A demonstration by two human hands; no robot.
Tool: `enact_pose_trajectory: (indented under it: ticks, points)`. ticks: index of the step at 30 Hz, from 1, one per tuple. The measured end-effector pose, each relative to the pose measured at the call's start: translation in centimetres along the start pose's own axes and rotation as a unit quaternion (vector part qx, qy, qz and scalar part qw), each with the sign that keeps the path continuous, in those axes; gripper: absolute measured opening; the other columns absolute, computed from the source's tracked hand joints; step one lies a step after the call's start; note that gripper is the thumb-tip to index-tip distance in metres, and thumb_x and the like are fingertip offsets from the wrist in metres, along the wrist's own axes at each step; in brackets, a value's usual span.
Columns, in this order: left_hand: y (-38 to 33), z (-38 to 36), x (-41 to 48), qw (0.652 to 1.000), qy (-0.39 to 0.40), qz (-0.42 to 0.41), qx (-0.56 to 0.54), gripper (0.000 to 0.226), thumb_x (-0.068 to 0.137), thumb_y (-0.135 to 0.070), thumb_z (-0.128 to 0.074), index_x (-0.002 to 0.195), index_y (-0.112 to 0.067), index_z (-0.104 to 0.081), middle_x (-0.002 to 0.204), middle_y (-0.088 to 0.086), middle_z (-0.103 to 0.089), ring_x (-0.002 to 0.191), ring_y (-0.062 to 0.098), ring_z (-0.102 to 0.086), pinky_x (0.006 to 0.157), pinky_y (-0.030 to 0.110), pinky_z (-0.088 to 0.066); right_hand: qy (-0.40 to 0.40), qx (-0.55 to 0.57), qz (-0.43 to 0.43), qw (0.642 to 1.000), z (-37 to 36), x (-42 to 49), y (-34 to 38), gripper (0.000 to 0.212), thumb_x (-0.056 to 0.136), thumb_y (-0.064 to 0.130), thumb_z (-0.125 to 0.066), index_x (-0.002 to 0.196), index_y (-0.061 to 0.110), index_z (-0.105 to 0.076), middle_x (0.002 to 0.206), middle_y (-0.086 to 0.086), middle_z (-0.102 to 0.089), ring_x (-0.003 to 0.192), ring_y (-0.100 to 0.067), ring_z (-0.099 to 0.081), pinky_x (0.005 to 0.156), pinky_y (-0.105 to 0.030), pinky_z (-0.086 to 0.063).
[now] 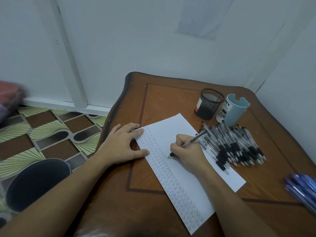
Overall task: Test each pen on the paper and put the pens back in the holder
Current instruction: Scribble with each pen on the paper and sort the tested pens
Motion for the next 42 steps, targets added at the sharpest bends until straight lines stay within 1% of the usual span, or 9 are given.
enact_pose_trajectory:
  ticks: [9, 13, 20, 24, 29, 32, 35, 38, 42]
  points:
    - [0.1, -0.1, 0.0, 1.0, -0.002, 0.0, 0.006, 0.109, 0.057, -0.095, -0.026, 0.145, -0.032, -0.039, 0.153, -0.014, -0.029, 0.142, 0.006, -0.02, 0.118, 0.038, -0.003, -0.003, -0.024, 0.006, 1.0, 0.0, 0.0, 0.1, 0.049, 0.082, -0.011, -0.056, 0.055, 0.018, -0.027, 0.06, -0.004, -0.022, 0.054, -0.009, -0.03, 0.052, -0.022, -0.04]
    - [0.0, -0.1, 0.0, 1.0, 0.0, -0.001, 0.006, 0.122, 0.05, -0.102, -0.01, 0.145, -0.032, -0.039, 0.153, -0.014, -0.029, 0.142, 0.006, -0.02, 0.118, 0.039, -0.004, 0.0, -0.014, 0.0, 1.0, 0.2, 0.0, 0.1, 0.046, 0.081, -0.011, -0.055, 0.058, 0.014, -0.023, 0.062, -0.008, -0.02, 0.055, -0.01, -0.029, 0.053, -0.024, -0.039]
    - [-0.1, 0.1, 0.1, 1.0, 0.012, 0.004, 0.013, 0.123, 0.049, -0.102, -0.007, 0.145, -0.032, -0.038, 0.154, -0.014, -0.028, 0.143, 0.007, -0.019, 0.119, 0.041, -0.004, -0.003, -0.029, -0.005, 1.0, 0.4, 0.2, 0.0, 0.049, 0.083, -0.012, -0.054, 0.054, 0.019, -0.029, 0.059, -0.003, -0.025, 0.052, -0.008, -0.036, 0.05, -0.022, -0.041]
    - [-0.1, 0.1, 0.1, 1.0, 0.012, 0.006, 0.009, 0.125, 0.047, -0.102, -0.007, 0.145, -0.032, -0.038, 0.154, -0.013, -0.028, 0.143, 0.007, -0.019, 0.12, 0.041, -0.005, -0.027, -0.042, 0.006, 0.999, 0.3, 0.1, 0.1, 0.043, 0.086, -0.009, -0.056, 0.058, 0.012, -0.032, 0.059, -0.005, -0.029, 0.052, -0.004, -0.04, 0.053, -0.022, -0.044]
    - [0.0, 0.0, 0.2, 1.0, 0.009, 0.005, 0.011, 0.123, 0.048, -0.102, -0.007, 0.145, -0.032, -0.038, 0.154, -0.014, -0.028, 0.143, 0.007, -0.019, 0.12, 0.041, -0.005, -0.098, 0.132, -0.042, 0.986, 1.2, 0.7, 0.6, 0.049, 0.097, 0.003, -0.052, 0.051, 0.02, -0.047, 0.058, -0.001, -0.05, 0.057, -0.011, -0.048, 0.053, -0.024, -0.041]
    - [-0.1, 0.0, 0.2, 1.0, 0.008, 0.007, 0.007, 0.125, 0.047, -0.102, -0.006, 0.145, -0.032, -0.038, 0.153, -0.014, -0.028, 0.143, 0.006, -0.02, 0.12, 0.041, -0.005, -0.103, 0.174, -0.038, 0.979, 1.4, 0.7, 1.0, 0.046, 0.105, 0.029, -0.044, 0.063, 0.01, -0.048, 0.048, -0.006, -0.043, 0.047, -0.017, -0.04, 0.049, -0.027, -0.031]
    - [-0.2, 0.1, 0.1, 1.0, 0.015, 0.008, 0.012, 0.126, 0.046, -0.103, -0.006, 0.146, -0.033, -0.037, 0.154, -0.015, -0.027, 0.143, 0.006, -0.02, 0.12, 0.04, -0.005, -0.1, 0.17, -0.049, 0.979, 1.1, 0.7, 1.2, 0.054, 0.094, 0.058, -0.034, 0.101, 0.009, -0.055, 0.04, -0.003, -0.037, 0.037, -0.016, -0.032, 0.042, -0.026, -0.025]
    - [-0.2, 0.0, 0.1, 1.0, 0.016, 0.007, 0.021, 0.121, 0.049, -0.101, -0.016, 0.146, -0.033, -0.036, 0.154, -0.015, -0.026, 0.143, 0.005, -0.019, 0.119, 0.039, -0.005, -0.094, 0.168, -0.051, 0.98, 1.3, 0.8, 1.3, 0.044, 0.103, 0.048, -0.031, 0.108, 0.013, -0.058, 0.041, -0.004, -0.034, 0.035, -0.017, -0.03, 0.041, -0.026, -0.023]
    - [-0.2, -0.1, -0.1, 0.999, 0.014, 0.007, 0.029, 0.127, 0.046, -0.102, -0.002, 0.148, -0.033, -0.033, 0.155, -0.015, -0.024, 0.143, 0.005, -0.017, 0.119, 0.038, -0.004, -0.081, 0.169, -0.063, 0.98, 1.6, 0.7, 1.7, 0.033, 0.106, 0.035, -0.039, 0.096, 0.013, -0.061, 0.041, -0.005, -0.038, 0.034, -0.018, -0.032, 0.042, -0.029, -0.022]
Point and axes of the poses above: each hand's wrist, its own x-axis towards the middle knuckle, its own z-axis out of the back of the hand, y = z × x, the point moved 1 cm from there along x, towards the middle knuckle
